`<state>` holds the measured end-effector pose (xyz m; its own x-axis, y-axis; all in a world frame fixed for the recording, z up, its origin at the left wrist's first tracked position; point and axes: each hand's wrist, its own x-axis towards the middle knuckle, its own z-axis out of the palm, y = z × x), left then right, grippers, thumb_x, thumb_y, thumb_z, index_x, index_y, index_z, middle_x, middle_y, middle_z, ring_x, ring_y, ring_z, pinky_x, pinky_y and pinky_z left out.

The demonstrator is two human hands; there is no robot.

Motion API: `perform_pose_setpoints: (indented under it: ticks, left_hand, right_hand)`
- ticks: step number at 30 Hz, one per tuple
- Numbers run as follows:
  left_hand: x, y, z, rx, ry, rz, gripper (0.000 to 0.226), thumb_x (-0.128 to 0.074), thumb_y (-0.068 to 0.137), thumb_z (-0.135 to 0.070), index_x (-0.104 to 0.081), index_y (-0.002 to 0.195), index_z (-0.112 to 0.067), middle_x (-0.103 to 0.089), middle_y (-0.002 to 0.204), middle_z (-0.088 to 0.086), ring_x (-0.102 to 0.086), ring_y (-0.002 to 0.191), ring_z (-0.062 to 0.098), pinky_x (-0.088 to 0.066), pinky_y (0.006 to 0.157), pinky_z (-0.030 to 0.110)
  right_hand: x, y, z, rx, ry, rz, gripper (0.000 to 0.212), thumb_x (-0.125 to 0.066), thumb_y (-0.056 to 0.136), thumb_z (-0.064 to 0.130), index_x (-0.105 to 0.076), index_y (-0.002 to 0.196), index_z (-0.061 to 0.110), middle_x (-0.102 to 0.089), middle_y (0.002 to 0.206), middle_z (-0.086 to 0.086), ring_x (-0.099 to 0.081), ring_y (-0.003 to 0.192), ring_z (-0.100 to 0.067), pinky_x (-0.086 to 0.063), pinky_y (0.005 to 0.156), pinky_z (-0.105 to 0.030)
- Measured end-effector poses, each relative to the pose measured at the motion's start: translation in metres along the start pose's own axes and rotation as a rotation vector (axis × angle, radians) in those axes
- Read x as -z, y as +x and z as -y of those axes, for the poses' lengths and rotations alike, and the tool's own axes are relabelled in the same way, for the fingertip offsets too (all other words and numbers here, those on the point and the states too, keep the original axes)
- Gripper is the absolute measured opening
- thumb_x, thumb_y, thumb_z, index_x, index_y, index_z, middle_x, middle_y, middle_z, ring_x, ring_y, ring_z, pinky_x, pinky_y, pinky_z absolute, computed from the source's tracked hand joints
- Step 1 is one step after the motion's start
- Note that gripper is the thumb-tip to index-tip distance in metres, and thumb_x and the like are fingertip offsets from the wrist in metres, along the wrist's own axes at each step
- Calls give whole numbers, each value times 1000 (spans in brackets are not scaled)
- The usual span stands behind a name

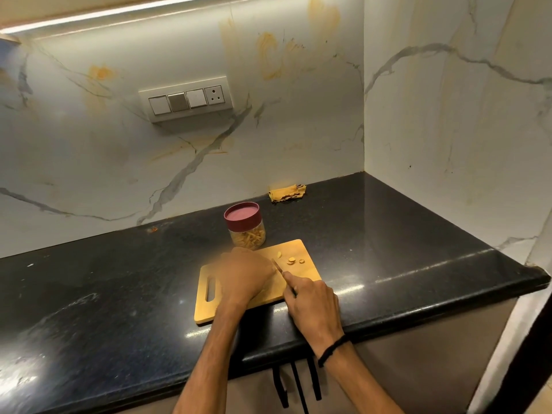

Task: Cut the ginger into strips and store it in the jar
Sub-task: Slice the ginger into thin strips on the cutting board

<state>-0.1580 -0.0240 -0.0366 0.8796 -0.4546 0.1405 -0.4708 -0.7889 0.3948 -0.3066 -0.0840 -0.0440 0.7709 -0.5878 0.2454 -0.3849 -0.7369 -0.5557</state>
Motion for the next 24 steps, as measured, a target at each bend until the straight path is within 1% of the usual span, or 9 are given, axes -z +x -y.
perform_pose_setpoints:
  ticks: [2, 5, 6, 9, 10, 13, 16, 20, 24]
  left_hand:
    - [0, 0, 0, 7, 0, -3, 16, -77, 82, -49, -76, 95, -39, -51, 132, -5, -36, 126, 21, -29, 104, 44]
    - [-1, 0, 1, 7, 6, -2, 17, -76, 82, -50, -76, 96, -39, -51, 133, -5, -36, 126, 21, -28, 104, 43]
    - [-1, 0, 0, 5, 9, -3, 17, -76, 83, -50, -76, 96, -39, -50, 133, -5, -36, 126, 21, -28, 103, 43]
    - [-1, -1, 0, 2, 10, -11, 19, -76, 83, -49, -76, 98, -38, -50, 133, -5, -36, 127, 21, -28, 103, 43]
    - [-1, -1, 0, 5, 10, -7, 20, -76, 83, -49, -76, 99, -38, -50, 133, -4, -36, 127, 22, -27, 104, 43]
    - [0, -2, -1, 16, 3, 10, 20, -76, 83, -50, -76, 99, -38, -50, 134, -4, -36, 127, 22, -27, 104, 44]
    - [2, -2, -2, 23, 10, 1, 21, -75, 83, -51, -77, 98, -37, -50, 133, -3, -36, 126, 22, -28, 104, 44]
    - [1, -3, -1, 21, 27, -19, 22, -76, 82, -50, -77, 97, -35, -51, 131, -4, -37, 124, 22, -29, 104, 44]
    - [0, -4, -1, 30, 1, -12, 21, -76, 83, -49, -77, 98, -35, -52, 132, -4, -37, 125, 22, -29, 105, 44]
  right_hand:
    - [-1, 0, 0, 3, -13, 1, 40, -37, 104, 36, -43, 144, 38, -68, 109, 2, -62, 93, -15, -49, 80, -27]
    - [-5, 2, 0, 29, -44, -5, 41, -35, 105, 34, -42, 145, 36, -68, 106, 2, -60, 87, -13, -40, 67, -23]
    - [-6, 3, 1, 35, -63, -1, 41, -34, 105, 32, -42, 145, 35, -67, 106, 1, -60, 88, -14, -37, 66, -23]
    - [-8, 8, 5, 45, -141, 28, 40, -35, 105, 27, -42, 144, 32, -66, 108, -1, -62, 94, -18, -46, 72, -30]
    - [-9, 8, 6, 45, -160, 30, 39, -35, 105, 26, -43, 143, 31, -66, 106, -1, -63, 93, -19, -47, 71, -30]
    - [-9, -3, 5, 50, -202, 37, 37, -37, 105, 25, -42, 141, 28, -65, 101, -2, -63, 89, -18, -37, 64, -27]
    - [-4, -20, -3, 35, -181, 48, 40, -37, 105, 25, -38, 144, 30, -63, 102, -2, -62, 91, -17, -39, 67, -26]
    - [14, -24, -7, 1, -59, 34, 39, -39, 104, 34, -43, 143, 37, -65, 108, 2, -61, 97, -14, -49, 80, -25]
    - [18, -14, 2, -20, 16, 18, 40, -39, 103, 37, -41, 143, 40, -66, 113, 3, -61, 100, -15, -49, 82, -26]
